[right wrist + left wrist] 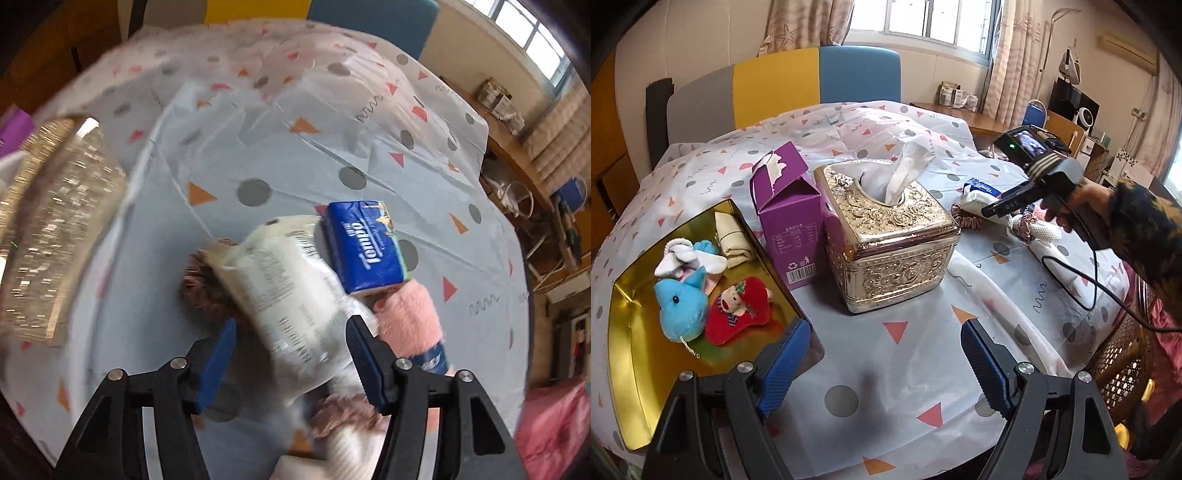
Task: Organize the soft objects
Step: 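Grasp the plastic-wrapped white package with the right tool, then grasp the brown satin scrunchie with the left tool while the right tool holds the package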
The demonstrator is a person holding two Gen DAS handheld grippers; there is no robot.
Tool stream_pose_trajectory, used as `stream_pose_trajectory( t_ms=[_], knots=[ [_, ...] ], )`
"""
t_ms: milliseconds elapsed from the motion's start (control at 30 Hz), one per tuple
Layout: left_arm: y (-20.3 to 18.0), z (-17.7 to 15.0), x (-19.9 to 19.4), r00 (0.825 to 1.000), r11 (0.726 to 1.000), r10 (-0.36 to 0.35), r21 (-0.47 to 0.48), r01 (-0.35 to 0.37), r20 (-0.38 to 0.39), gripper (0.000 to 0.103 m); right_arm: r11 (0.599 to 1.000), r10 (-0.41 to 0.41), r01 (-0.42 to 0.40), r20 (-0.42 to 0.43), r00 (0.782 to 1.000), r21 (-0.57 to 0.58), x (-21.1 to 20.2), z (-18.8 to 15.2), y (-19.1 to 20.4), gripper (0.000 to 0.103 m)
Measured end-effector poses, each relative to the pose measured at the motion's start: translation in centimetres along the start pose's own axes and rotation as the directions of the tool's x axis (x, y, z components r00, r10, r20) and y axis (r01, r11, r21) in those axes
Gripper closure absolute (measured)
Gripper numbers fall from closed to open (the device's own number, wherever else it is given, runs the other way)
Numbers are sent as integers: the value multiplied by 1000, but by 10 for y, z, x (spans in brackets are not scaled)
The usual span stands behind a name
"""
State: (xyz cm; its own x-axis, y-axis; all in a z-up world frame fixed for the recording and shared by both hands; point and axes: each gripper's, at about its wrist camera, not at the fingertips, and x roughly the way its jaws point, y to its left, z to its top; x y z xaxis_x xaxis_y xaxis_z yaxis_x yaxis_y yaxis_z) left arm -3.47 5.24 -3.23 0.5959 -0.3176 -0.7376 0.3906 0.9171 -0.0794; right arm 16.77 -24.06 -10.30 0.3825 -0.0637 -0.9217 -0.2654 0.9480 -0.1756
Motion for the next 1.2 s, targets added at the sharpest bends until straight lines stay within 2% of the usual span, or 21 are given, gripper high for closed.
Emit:
stream_pose_trajectory(
  t_ms=[167,300,400,500,600,633,667,733,833,967,1200],
  knots=[
    [1,1,4,1000,1000,-7,-3,6,-12,18,997,47,-50,-44,998,-51,13,12,0,37],
    [-2,3,4,1000,1000,-13,9,13,-14,18,997,80,-81,-42,996,-17,23,13,-1,39],
    [-7,10,1,999,999,-31,31,31,-7,18,991,117,-117,4,993,69,16,8,-11,47],
    [-12,25,-3,999,997,-50,51,49,16,18,965,167,-184,99,981,190,-6,-8,-24,47],
    [-25,47,-5,997,994,-64,87,60,40,18,888,221,-299,245,944,349,-27,-29,-46,47],
    [-30,54,-4,997,993,-60,101,55,43,18,861,221,-320,277,935,395,-32,-35,-54,47],
    [-37,62,-2,998,993,-53,111,48,45,18,845,203,-317,289,936,431,-34,-40,-60,47],
    [-51,78,4,999,991,-41,126,37,30,18,827,171,-302,299,939,475,-37,-42,-68,47],
    [-70,99,26,1000,988,-6,151,8,-9,19,791,163,-330,343,925,515,-43,-49,-82,47],
    [-90,129,64,994,991,-43,118,55,-100,26,776,132,-340,390,911,531,-52,-43,-92,47],
    [-135,161,148,980,990,29,140,-1,-198,26,760,73,-333,436,897,558,-66,-47,-103,47]
  ],
)
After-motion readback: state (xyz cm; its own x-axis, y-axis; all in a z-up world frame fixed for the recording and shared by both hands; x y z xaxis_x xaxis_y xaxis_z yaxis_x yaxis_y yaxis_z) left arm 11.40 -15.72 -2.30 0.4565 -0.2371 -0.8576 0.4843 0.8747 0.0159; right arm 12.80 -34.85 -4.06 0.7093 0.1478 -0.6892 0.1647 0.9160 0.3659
